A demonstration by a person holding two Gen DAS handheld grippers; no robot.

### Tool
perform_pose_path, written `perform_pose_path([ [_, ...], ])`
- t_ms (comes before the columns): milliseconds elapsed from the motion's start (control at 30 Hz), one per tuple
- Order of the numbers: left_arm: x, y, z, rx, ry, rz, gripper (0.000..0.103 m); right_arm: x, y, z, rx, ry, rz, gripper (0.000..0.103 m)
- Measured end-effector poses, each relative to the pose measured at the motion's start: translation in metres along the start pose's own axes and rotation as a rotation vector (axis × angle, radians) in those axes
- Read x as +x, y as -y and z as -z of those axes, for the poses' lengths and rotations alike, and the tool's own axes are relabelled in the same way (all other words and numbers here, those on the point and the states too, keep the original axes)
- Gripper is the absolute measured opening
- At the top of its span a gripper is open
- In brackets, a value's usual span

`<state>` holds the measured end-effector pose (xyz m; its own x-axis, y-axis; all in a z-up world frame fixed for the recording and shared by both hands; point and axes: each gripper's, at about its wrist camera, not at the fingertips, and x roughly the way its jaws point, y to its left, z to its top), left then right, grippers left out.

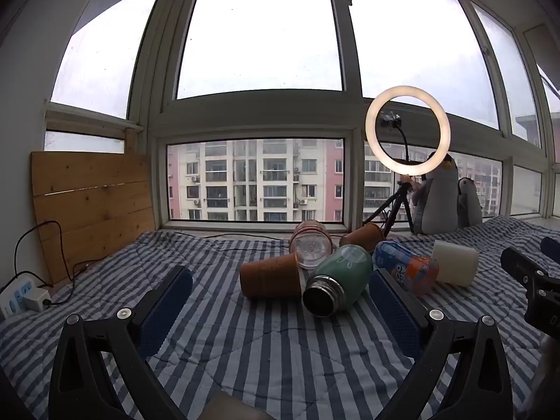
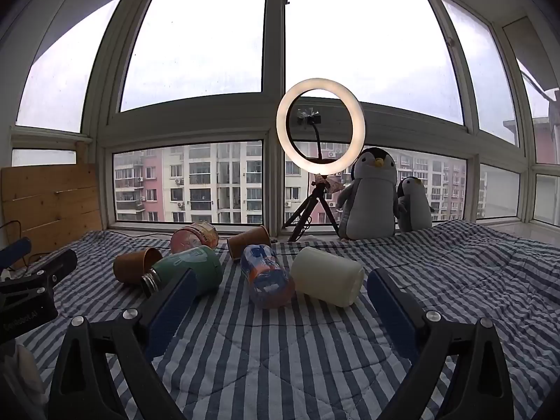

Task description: Flip cup upside down

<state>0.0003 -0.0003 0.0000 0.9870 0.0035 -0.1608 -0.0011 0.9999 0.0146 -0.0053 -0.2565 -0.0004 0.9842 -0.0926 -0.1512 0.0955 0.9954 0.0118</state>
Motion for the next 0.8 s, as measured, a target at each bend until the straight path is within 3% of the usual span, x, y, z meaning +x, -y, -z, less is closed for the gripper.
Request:
perform_pose_path([
  [800,0.0000,-0.0012,-0.0010,-0.009,0.005,0.005,0.102,0.0014,-0.0033,0.0010,0.004,-0.008,-0.002,0.097],
])
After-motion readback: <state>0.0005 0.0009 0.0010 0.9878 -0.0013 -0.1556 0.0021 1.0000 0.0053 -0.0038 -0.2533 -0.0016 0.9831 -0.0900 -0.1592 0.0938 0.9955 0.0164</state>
